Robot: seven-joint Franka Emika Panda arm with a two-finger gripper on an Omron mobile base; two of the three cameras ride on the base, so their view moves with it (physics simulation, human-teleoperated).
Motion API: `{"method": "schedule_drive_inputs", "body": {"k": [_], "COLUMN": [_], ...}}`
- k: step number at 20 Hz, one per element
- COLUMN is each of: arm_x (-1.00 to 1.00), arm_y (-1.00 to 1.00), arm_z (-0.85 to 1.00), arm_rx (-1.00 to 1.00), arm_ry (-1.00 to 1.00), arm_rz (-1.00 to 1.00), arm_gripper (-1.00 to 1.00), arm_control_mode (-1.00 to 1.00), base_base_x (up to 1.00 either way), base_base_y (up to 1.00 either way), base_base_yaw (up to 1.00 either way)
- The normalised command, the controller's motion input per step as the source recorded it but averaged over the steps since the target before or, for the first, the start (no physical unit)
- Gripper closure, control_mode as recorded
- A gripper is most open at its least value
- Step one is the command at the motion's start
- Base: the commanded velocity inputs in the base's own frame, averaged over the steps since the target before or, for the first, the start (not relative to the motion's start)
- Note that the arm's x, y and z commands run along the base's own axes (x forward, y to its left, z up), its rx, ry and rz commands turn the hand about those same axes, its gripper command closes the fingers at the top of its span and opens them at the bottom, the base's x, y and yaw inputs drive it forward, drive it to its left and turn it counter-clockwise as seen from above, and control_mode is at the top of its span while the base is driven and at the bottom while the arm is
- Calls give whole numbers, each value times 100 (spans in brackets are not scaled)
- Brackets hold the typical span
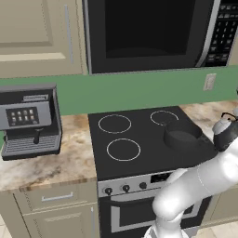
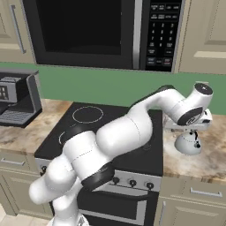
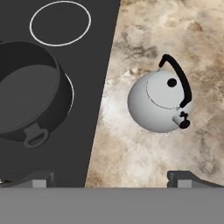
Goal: Pick the kettle from the counter and place it on a stove burner. Then turn the burner on.
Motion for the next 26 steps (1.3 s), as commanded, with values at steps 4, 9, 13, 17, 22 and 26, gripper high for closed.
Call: {"method": "schedule_drive_inputs", "body": {"k": [4, 9, 13, 17, 22, 26], "arm_x": [25, 20, 7, 3, 10, 22], "arm_y": [-6, -1, -5, -10, -8, 0], "arm_z": [-18, -22, -23, -21, -19, -19], "arm_rx": [0, 0, 0, 0, 0, 0], "arm_ry": [4, 5, 3, 1, 0, 0], "arm_rz": [4, 3, 2, 1, 1, 1], "arm_gripper": [-100, -100, -100, -100, -100, -100], "arm_control_mode": [-100, -100, -100, -100, -100, -100], "base_base_x": [0, 0, 0, 0, 0, 0], "base_base_y": [0, 0, 0, 0, 0, 0], "base_base_yaw": [0, 0, 0, 0, 0, 0]}}
